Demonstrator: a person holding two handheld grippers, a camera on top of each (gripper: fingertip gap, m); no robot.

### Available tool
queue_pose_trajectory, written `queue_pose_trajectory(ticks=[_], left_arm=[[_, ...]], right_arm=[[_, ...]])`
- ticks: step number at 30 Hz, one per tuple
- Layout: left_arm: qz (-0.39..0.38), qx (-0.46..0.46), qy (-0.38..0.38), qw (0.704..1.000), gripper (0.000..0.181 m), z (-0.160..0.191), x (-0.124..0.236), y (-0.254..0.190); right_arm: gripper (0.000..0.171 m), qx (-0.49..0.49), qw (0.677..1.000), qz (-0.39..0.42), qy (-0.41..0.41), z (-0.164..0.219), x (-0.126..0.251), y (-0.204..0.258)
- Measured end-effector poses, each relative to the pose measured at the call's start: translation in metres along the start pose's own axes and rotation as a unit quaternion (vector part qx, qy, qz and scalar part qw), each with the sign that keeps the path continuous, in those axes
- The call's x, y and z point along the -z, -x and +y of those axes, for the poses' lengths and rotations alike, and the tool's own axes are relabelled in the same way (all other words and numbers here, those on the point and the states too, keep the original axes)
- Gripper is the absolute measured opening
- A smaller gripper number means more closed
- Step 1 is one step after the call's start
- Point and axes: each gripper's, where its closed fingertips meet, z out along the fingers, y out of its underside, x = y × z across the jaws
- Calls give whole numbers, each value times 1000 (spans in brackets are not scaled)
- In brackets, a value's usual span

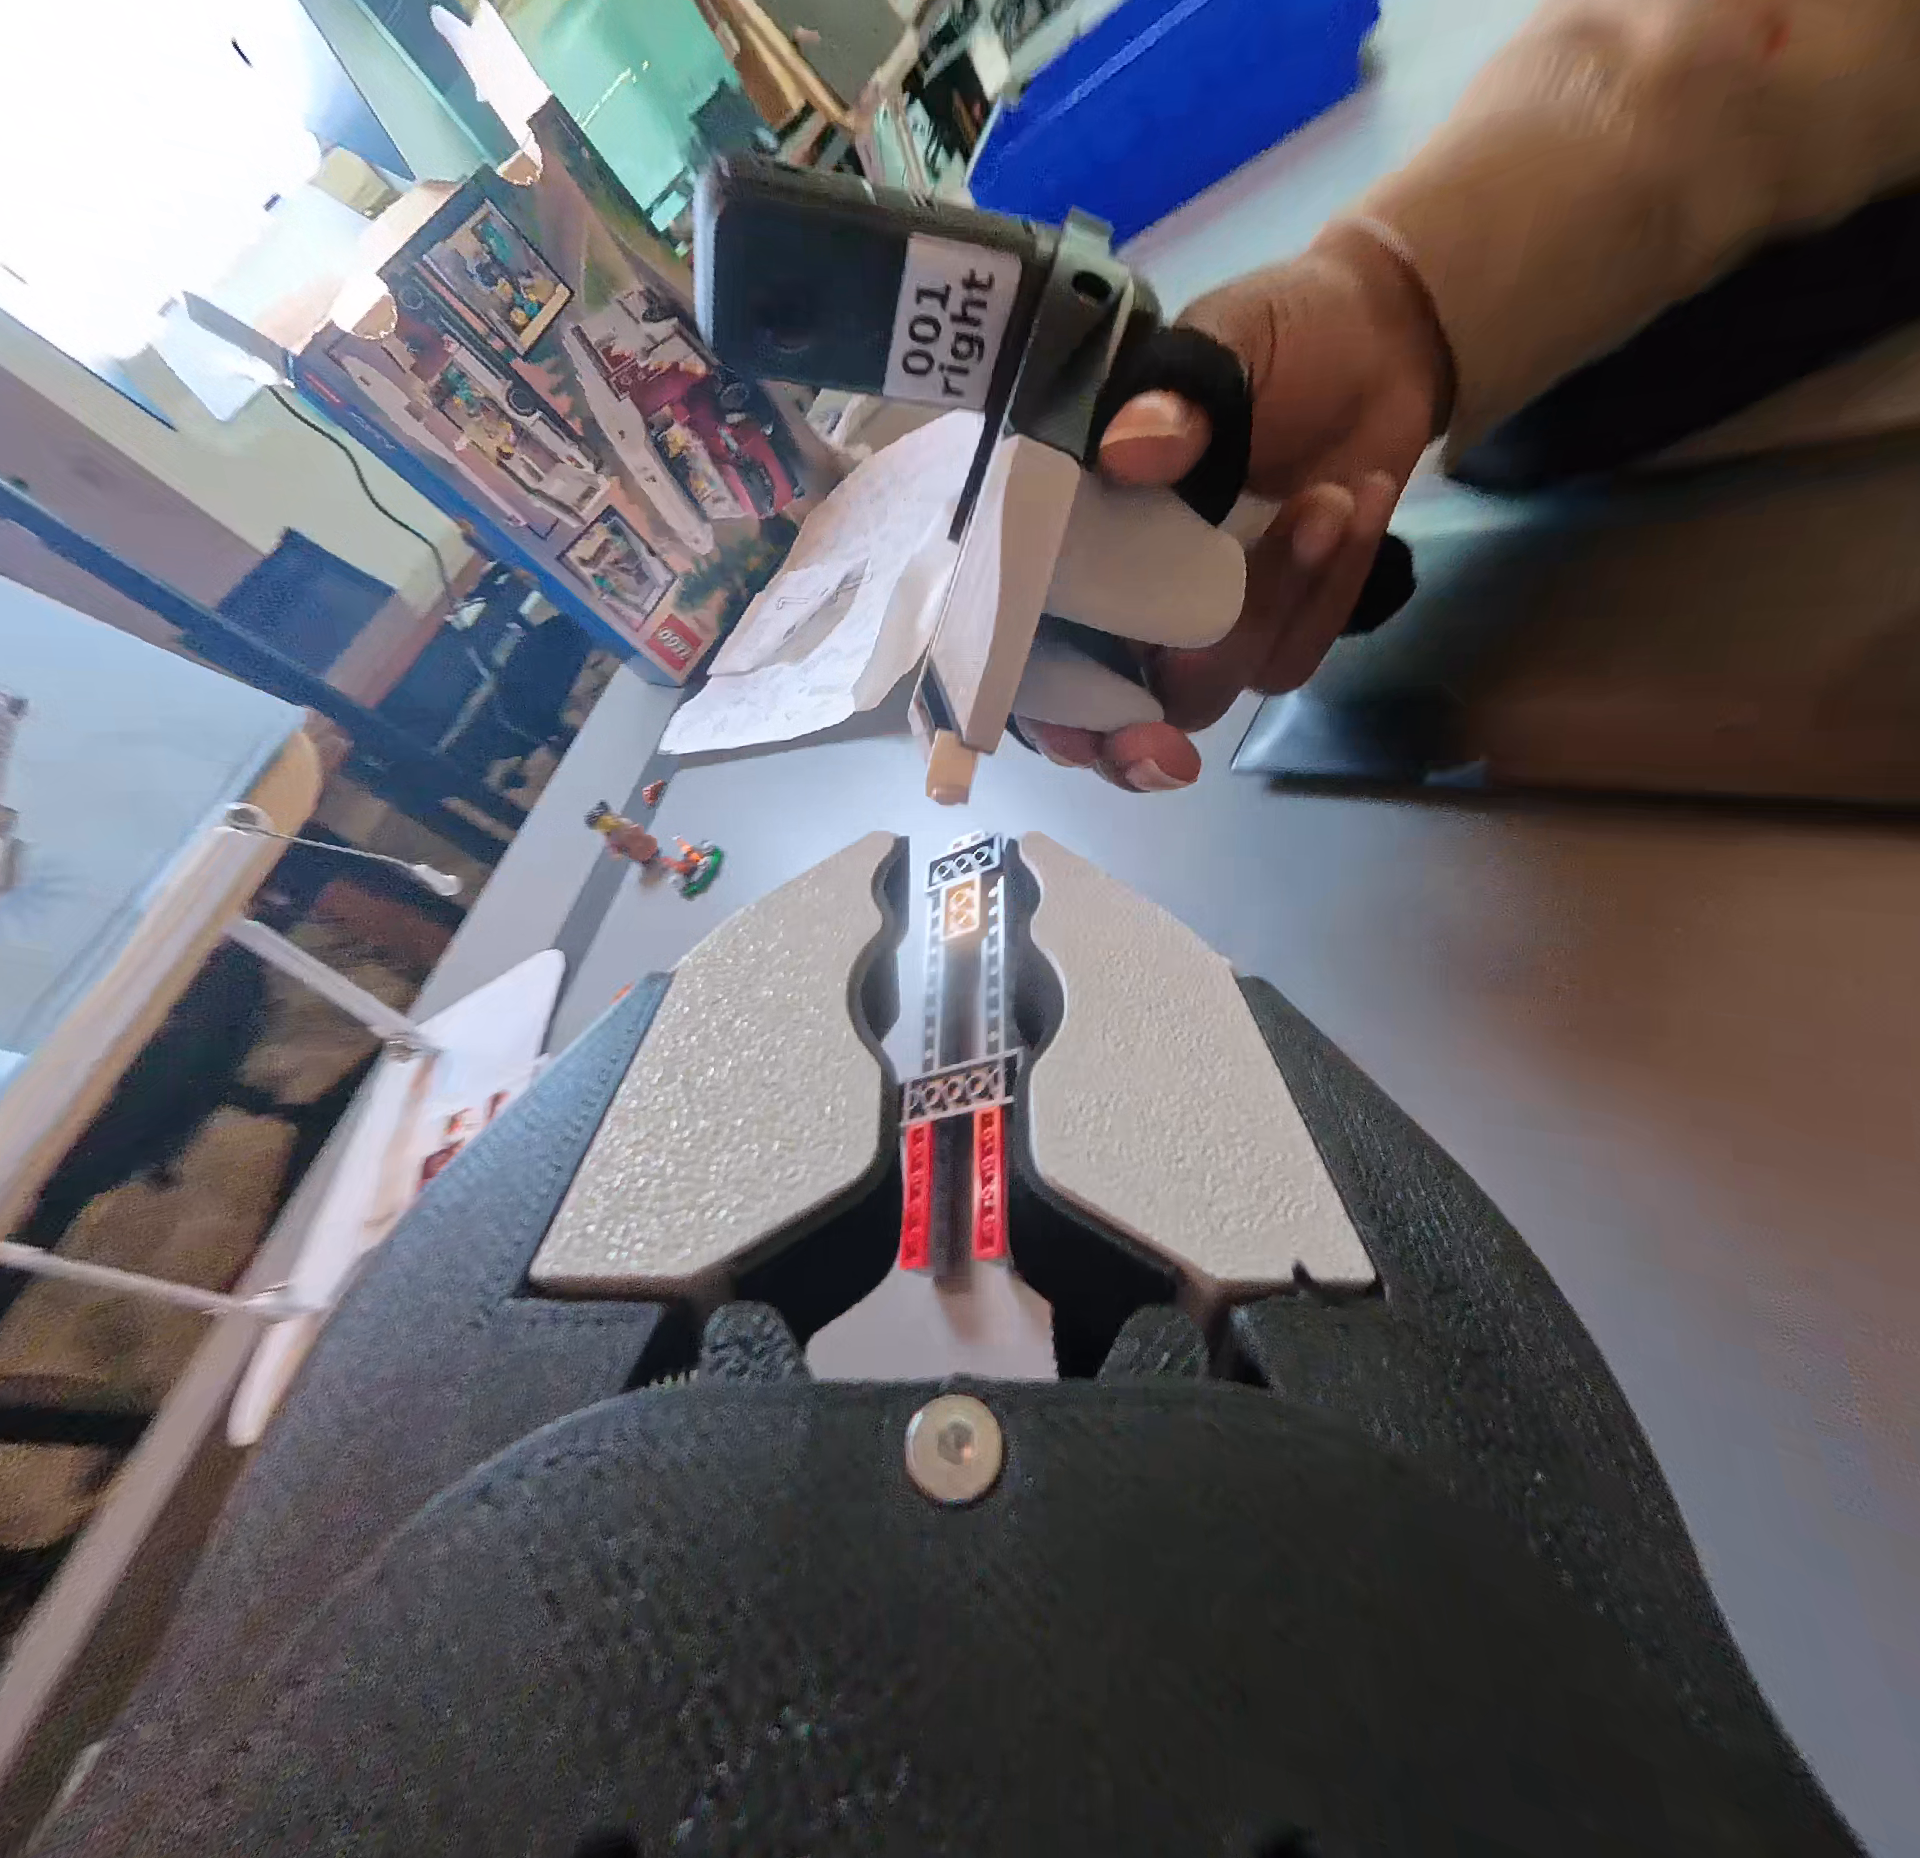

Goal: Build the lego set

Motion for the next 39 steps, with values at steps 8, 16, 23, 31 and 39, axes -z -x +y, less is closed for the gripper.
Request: queue_pose_trajectory(ticks=[8,16,23,31,39], left_arm=[[53,88,-115,988,17,-33,10,-9],[48,65,-122,989,9,-37,12,-12],[46,51,-109,992,9,-34,11,-12],[45,48,-106,992,8,-33,13,-10],[58,69,-90,992,8,-26,12,-10]], right_arm=[[9,-31,993,-114,-11,0,-2,30],[8,-35,991,-127,-2,5,-5,33],[8,-30,994,-110,4,7,-5,28],[4,-20,997,-73,-3,5,-3,18],[12,98,995,-4,26,9,0,10]])
